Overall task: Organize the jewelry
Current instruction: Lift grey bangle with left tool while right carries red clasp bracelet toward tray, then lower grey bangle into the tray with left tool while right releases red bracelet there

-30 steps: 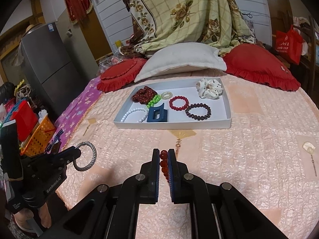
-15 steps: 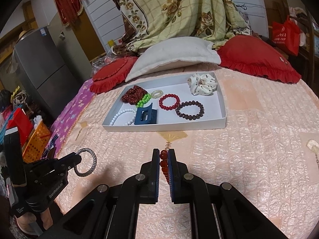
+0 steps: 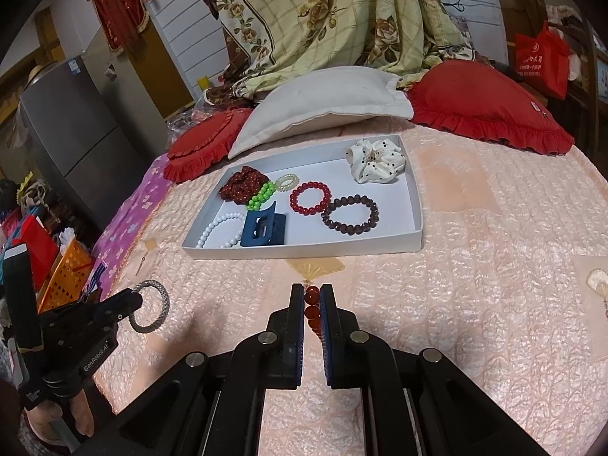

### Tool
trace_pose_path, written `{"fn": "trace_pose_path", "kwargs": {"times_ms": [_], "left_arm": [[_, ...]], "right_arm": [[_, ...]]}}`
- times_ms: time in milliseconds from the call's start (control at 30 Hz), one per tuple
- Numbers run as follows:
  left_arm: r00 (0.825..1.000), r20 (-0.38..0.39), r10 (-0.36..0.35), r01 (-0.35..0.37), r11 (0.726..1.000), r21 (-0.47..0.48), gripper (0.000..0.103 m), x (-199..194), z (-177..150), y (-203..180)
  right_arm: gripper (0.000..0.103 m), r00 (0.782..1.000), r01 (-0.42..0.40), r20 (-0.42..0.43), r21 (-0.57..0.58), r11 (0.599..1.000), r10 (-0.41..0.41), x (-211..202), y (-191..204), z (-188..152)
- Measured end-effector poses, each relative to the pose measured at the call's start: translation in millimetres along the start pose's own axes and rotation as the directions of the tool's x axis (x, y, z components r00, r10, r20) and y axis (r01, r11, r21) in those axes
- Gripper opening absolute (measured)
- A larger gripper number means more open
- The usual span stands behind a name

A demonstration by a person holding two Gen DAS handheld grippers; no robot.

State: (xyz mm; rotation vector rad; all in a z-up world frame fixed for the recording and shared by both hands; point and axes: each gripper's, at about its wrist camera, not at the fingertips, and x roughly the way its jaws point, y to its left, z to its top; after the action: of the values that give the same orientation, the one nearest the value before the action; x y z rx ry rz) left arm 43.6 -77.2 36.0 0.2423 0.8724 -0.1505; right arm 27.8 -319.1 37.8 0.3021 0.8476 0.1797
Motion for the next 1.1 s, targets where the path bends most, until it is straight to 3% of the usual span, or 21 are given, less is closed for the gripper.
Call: {"fn": "trace_pose_path", "kwargs": {"times_ms": [233, 433, 633, 800, 1100], "left_arm": [[0.995, 0.007, -0.103, 0.103, 0.995, -0.012, 0.005, 0, 33, 10], [0.98, 0.01, -0.197, 0.197, 0.98, 0.02, 0.005, 7, 81, 9], [0.98, 0.039, -0.197, 0.191, 0.975, 0.116, 0.005, 29, 135, -8], [0.983, 0.0, -0.186, 0.184, 0.972, 0.15, 0.005, 78, 174, -29], [0.977, -0.115, -0.181, 0.194, 0.975, 0.107, 0.005, 176, 214, -58]], "right_arm": [[0.007, 1.0, 0.018, 0.001, -0.041, 0.999, -0.018, 4, 0, 22], [0.007, 0.999, 0.032, 0.013, -0.075, 0.997, -0.031, 13, -1, 54], [0.007, 0.998, 0.064, 0.0, -0.092, 0.994, -0.064, 40, -9, 87], [0.007, 0.997, 0.065, -0.038, -0.068, 0.996, -0.068, 69, -23, 108], [0.007, 0.995, 0.076, -0.065, -0.031, 0.997, -0.078, 114, -43, 139]]}}
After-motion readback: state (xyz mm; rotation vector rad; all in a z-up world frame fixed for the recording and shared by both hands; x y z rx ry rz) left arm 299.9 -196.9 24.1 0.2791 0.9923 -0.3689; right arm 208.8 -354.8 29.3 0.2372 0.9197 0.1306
